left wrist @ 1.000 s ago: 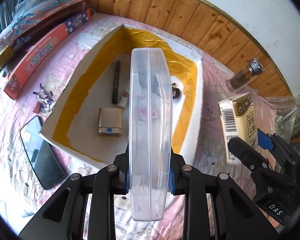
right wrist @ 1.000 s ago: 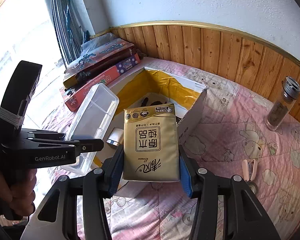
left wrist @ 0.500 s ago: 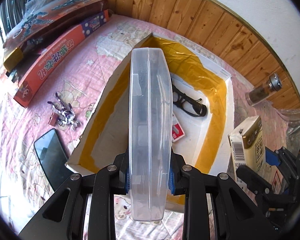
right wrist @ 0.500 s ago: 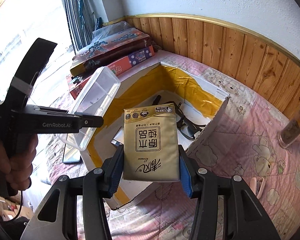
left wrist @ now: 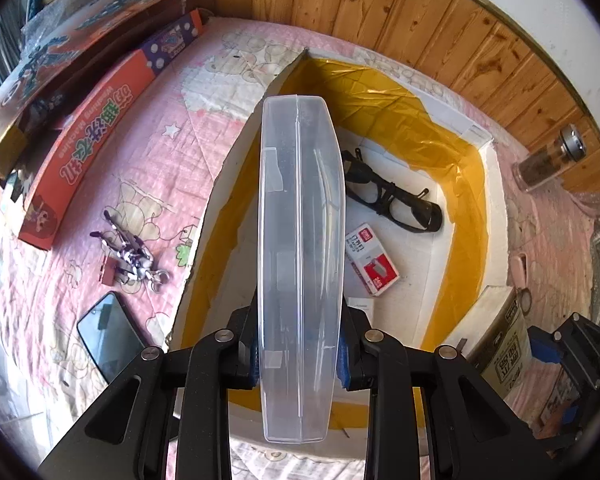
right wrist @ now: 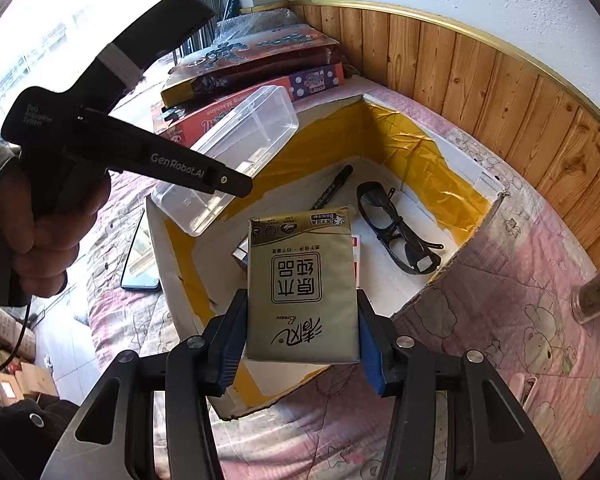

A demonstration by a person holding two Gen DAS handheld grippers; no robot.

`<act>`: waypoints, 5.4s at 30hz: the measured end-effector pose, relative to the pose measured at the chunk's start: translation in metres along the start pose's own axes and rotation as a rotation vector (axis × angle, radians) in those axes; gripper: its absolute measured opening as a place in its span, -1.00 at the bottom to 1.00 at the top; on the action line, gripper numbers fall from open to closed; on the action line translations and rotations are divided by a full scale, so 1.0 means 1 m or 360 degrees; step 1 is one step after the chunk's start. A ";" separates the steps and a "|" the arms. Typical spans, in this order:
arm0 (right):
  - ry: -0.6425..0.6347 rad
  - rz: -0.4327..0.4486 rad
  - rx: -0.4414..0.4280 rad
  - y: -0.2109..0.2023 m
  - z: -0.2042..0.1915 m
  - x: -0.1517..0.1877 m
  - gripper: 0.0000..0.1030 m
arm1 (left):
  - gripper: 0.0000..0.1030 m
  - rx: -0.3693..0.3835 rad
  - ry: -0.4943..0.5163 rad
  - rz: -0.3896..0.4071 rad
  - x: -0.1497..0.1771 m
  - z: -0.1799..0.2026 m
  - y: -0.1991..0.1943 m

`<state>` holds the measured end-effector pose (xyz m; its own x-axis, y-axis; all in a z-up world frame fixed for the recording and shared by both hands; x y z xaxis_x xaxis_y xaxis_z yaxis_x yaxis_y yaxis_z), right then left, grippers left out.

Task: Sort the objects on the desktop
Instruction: 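Carry the plastic case and tissue pack with both tools over the white box, then open both tools to release the plastic case and tissue pack inside, then move both tools back toward the pink stapler and green tape roll, then grasp the pink stapler with the left tool while the right tool grasps the green tape roll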

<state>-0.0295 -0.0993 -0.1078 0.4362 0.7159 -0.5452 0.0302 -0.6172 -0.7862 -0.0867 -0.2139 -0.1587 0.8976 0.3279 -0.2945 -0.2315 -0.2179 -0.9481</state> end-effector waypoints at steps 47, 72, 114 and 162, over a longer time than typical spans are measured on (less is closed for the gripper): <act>-0.0321 -0.0494 -0.0307 0.056 -0.024 0.032 0.06 | -0.32 -0.0256 0.0525 -0.0101 -0.002 0.001 0.053; -0.0133 -0.0265 -0.0219 0.006 -0.033 0.027 0.12 | -0.32 -0.0136 0.0381 0.0001 0.021 -0.015 -0.014; 0.0858 0.0578 0.0207 -0.129 0.103 0.133 0.26 | -0.27 0.0374 0.0616 0.0025 0.085 0.189 -0.088; 0.1047 0.0356 0.0414 -0.078 0.245 0.221 0.20 | -0.06 0.0306 0.0520 -0.0171 0.038 0.323 0.060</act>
<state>-0.1559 0.1873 -0.2384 0.8581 0.1883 -0.4777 -0.3009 -0.5695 -0.7650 -0.1880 0.0827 -0.2654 0.9856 0.0229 -0.1678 -0.1676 -0.0121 -0.9858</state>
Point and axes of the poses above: each gripper's, at about its wrist camera, not at the fingertips, and y roughly the way its jaws point, z to its right, x to its underside, the point moved 9 cm from there along y, roughly the way its jaws point, and after that the axes turned 14 degrees about -x, right-handed, at the moved point
